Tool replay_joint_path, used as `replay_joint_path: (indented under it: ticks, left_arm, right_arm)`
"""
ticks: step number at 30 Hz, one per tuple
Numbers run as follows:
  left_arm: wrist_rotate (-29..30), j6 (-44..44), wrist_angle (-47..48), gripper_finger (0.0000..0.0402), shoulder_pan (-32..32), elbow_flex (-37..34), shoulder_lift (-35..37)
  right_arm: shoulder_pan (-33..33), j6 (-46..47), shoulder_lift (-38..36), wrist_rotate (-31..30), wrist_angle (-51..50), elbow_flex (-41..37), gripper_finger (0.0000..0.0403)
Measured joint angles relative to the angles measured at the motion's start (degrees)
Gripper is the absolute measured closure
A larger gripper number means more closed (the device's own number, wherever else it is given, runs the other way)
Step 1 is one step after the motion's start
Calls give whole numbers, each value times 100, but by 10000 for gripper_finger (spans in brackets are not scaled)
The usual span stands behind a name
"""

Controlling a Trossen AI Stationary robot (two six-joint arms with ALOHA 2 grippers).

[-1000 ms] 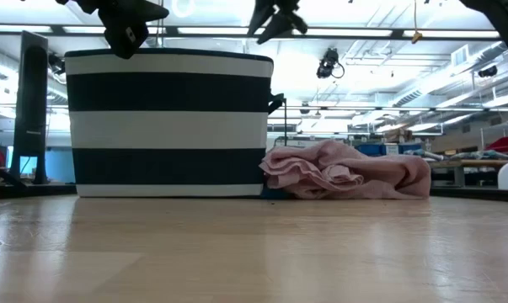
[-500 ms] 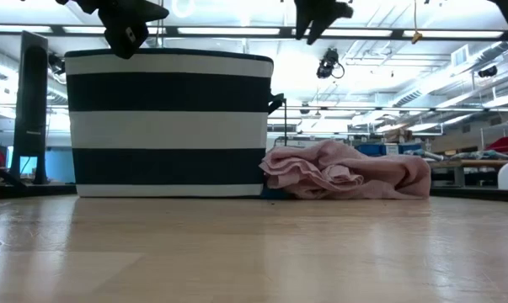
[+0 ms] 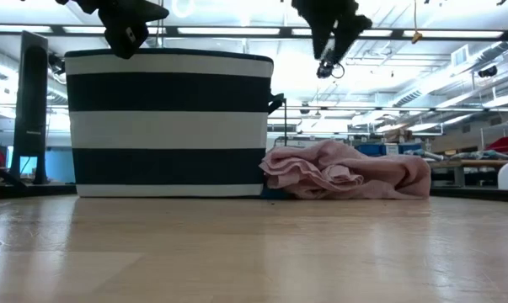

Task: Sort clothes
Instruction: Put the pink shirt into the blue laundry bin

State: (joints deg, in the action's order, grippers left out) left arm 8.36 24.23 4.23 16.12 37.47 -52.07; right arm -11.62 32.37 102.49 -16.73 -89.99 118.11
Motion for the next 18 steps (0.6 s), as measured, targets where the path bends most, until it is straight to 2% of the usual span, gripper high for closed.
replay_joint_path:
  ticks: [5,9,14,18]
  left_arm:
    - [0,0,-3,275,0,0,0]
    - [-2,0,-5,275,0,0,0]
    - [-2,0,-5,275,0,0,0]
    - [-2,2,-11,275,2,0,0]
  right_arm:
    - [28,255,-227,102,-3,-1040,77]
    - [55,-146,-511,351,-5,-1868,55]
    - [102,-822,-1083,527,19,-2738,55]
    - [-136,-1188,-1683,767,544,-3337,63]
